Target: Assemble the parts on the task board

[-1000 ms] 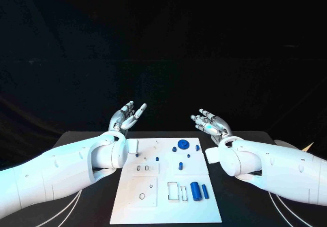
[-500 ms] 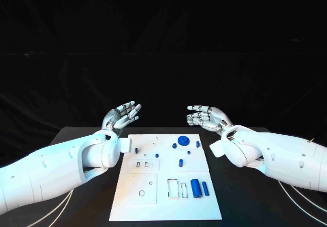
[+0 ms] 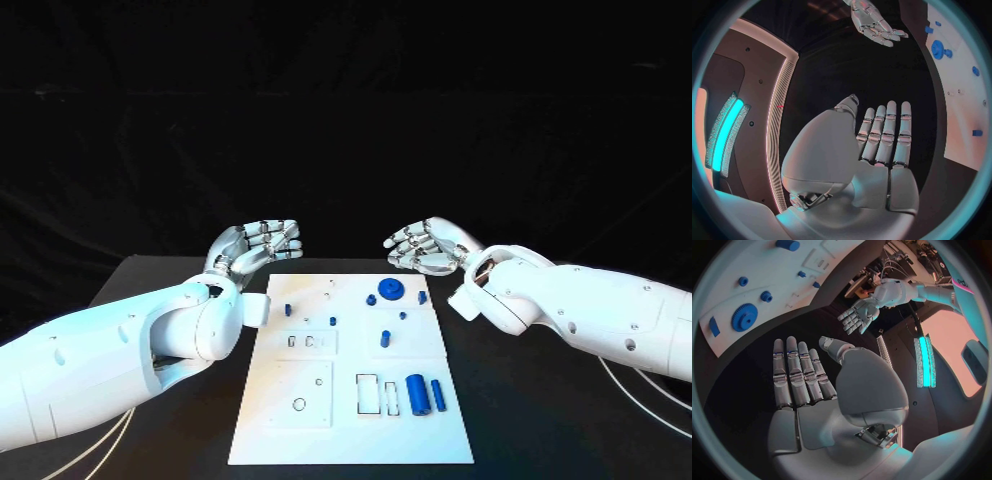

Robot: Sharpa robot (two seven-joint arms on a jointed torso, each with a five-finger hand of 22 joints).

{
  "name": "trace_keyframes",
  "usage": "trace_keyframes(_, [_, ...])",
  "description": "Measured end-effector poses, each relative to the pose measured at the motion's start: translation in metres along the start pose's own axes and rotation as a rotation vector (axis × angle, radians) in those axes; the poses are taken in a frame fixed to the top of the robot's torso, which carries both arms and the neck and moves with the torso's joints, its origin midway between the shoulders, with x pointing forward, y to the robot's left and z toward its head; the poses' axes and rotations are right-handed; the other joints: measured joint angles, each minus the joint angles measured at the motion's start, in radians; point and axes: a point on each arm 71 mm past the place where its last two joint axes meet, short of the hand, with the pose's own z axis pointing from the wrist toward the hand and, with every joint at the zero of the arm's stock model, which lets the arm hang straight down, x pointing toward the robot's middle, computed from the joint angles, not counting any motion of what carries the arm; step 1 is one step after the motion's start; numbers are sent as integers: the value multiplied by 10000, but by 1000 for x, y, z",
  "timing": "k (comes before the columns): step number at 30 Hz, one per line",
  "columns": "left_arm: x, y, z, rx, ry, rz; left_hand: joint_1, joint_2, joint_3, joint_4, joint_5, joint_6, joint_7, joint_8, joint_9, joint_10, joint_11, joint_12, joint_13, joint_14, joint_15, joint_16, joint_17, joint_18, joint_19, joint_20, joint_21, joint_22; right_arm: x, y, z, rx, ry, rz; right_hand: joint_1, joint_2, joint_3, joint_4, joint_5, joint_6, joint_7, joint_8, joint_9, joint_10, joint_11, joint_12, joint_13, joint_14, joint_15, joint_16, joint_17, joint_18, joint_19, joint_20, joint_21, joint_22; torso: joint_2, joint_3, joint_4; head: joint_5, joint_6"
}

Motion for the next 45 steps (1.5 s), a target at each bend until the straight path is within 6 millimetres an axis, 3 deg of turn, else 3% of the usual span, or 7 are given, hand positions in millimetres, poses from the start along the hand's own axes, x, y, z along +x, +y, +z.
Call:
trace_keyframes(6, [4, -10, -10, 4, 437, -106, 189, -189, 224, 30, 0, 317, 103, 122, 33, 762, -128, 67, 14, 626, -195, 375, 304, 154, 514, -164, 431, 176, 0, 7, 5, 41, 788, -1965, -13, -242, -42, -42, 143, 527, 147, 255, 110, 871, -305, 49, 99, 1175, -407, 662, 484, 154, 896, -376, 587, 264, 255, -43, 82, -83, -1])
trace_keyframes(8, [6, -13, -14, 2, 647, -207, 253, -253, 380, 24, 0, 432, 106, 158, 41, 1066, -193, 67, 13, 898, -293, 585, 487, 156, 795, -289, 690, 289, 0, 11, 6, 17, 979, -2586, -15, -374, -47, -46, 223, 623, 85, 274, 137, 1104, -393, 49, 143, 1594, -546, 941, 690, 154, 1218, -518, 822, 380, 360, -62, 102, -118, 33])
trace_keyframes(10, [10, -17, -19, 4, 906, -330, 309, -309, 483, 41, 0, 502, 102, 181, 46, 1227, -228, 67, 13, 1069, -352, 715, 615, 154, 978, -378, 876, 363, 1, 15, 7, -20, 1188, -3258, -78, -662, -283, 22, 387, 888, -143, 423, 198, 1693, -685, 75, 288, 3136, -1013, 2170, 1585, 158, 2439, -1051, 1777, 880, 465, -85, 116, -140, 75])
trace_keyframes(14, [17, -24, -26, 52, 1391, -566, 276, -341, 482, 41, 0, 501, 102, 181, 46, 1228, -230, 67, 2, 1068, -353, 731, 656, 155, 994, -395, 880, 379, 4, 21, 10, -85, 1506, -4476, -202, -903, -457, 184, 714, 995, -250, 423, 204, 1914, -889, -6, 437, 4204, -1294, 3577, 2621, 156, 3320, -1367, 2690, 1417, 642, -122, 146, -176, 141])
trace_keyframes(22, [24, -33, -31, 160, 1892, -787, 268, -349, 510, 69, 0, 498, 102, 181, 45, 1227, -230, 67, -2, 1068, -354, 731, 692, 153, 1029, -431, 927, 399, 10, 29, 15, -259, 1755, -6166, -264, -1099, -475, 614, 616, 1004, -261, 422, 242, 1488, -790, -519, 624, 4481, -1270, 6135, 5008, 158, 3503, -1479, 3769, 2257, 904, -173, 250, -245, 211])
trace_keyframes(27, [25, -37, -31, 218, 2036, -837, 268, -349, 510, 69, 0, 497, 103, 181, 44, 1227, -229, 27, -11, 1067, -354, 755, 718, 154, 1029, -431, 967, 409, 14, 33, 19, -431, 1813, -6935, -119, -1235, -739, 843, 290, 888, -187, 421, 242, 1033, -695, -701, 662, 4659, -1227, 8547, 7560, -46, 4055, -1390, 5706, 4538, 1024, -189, 323, -277, 228])
trace_keyframes(45, [24, -41, -31, 213, 2134, -856, 224, -393, 565, 69, 0, 496, 102, 181, 42, 1226, -229, -20, -11, 1066, -354, 809, 787, 152, 1065, -467, 1041, 437, 21, 33, 26, -592, 1946, -8219, 295, -1115, -787, 954, 290, 853, -222, 380, 253, 1031, -698, -700, 805, 4693, -1192, 10329, 9490, -237, 4450, -1325, 7885, 7234, 1291, -220, 447, -375, 209])
